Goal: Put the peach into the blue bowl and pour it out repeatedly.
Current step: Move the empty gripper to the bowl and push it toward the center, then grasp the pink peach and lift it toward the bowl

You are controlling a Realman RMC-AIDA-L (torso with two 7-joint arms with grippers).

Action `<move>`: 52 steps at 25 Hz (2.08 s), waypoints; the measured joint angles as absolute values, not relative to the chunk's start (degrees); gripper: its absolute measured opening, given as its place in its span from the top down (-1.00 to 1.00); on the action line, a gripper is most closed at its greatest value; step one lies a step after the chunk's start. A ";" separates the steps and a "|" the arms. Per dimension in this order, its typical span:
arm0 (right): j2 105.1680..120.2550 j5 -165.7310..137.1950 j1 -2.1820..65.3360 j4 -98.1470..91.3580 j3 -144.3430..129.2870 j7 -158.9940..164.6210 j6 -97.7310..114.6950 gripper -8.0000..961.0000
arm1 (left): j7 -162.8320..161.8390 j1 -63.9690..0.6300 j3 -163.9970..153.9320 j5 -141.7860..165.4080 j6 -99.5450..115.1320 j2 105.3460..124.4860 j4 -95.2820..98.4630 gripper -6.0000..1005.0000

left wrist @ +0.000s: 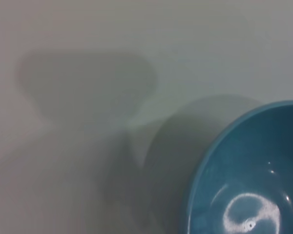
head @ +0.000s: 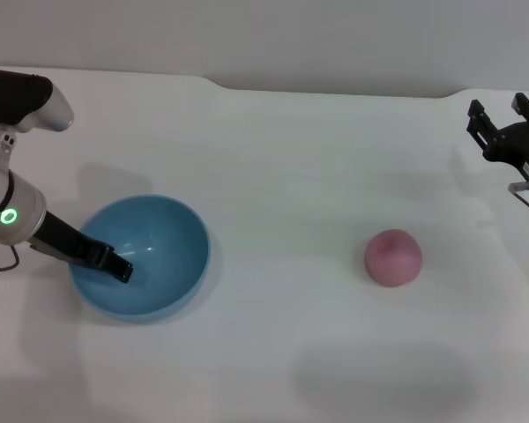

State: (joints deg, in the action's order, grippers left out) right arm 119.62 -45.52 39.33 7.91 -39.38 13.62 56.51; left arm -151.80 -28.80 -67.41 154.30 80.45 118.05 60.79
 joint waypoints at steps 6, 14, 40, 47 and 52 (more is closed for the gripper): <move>119.61 -45.52 39.23 8.04 -39.46 13.68 56.75 -0.38 | -152.27 -28.90 -66.97 153.26 80.22 118.09 60.62 -0.24; 119.20 -59.40 39.27 4.58 -39.46 32.08 59.44 -0.38 | -152.53 -28.92 -67.12 151.17 79.95 118.20 59.81 0.27; 118.42 -146.52 45.14 -44.21 -45.56 131.34 79.86 -0.31 | -152.58 -29.49 -66.97 148.79 77.49 118.13 59.80 0.99; 118.77 -149.60 45.42 -41.56 -48.56 134.36 79.61 -0.28 | -152.20 -30.05 -66.97 146.73 76.93 118.09 60.11 0.99; 118.93 -146.42 45.87 -36.45 -51.59 133.97 76.29 -0.27 | -152.15 -30.72 -66.97 146.50 76.47 118.16 60.15 0.99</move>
State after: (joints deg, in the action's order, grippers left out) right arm 118.93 -146.42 45.87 -36.45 -51.59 133.97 76.29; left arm -152.15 -30.72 -66.97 146.50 76.47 118.16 60.15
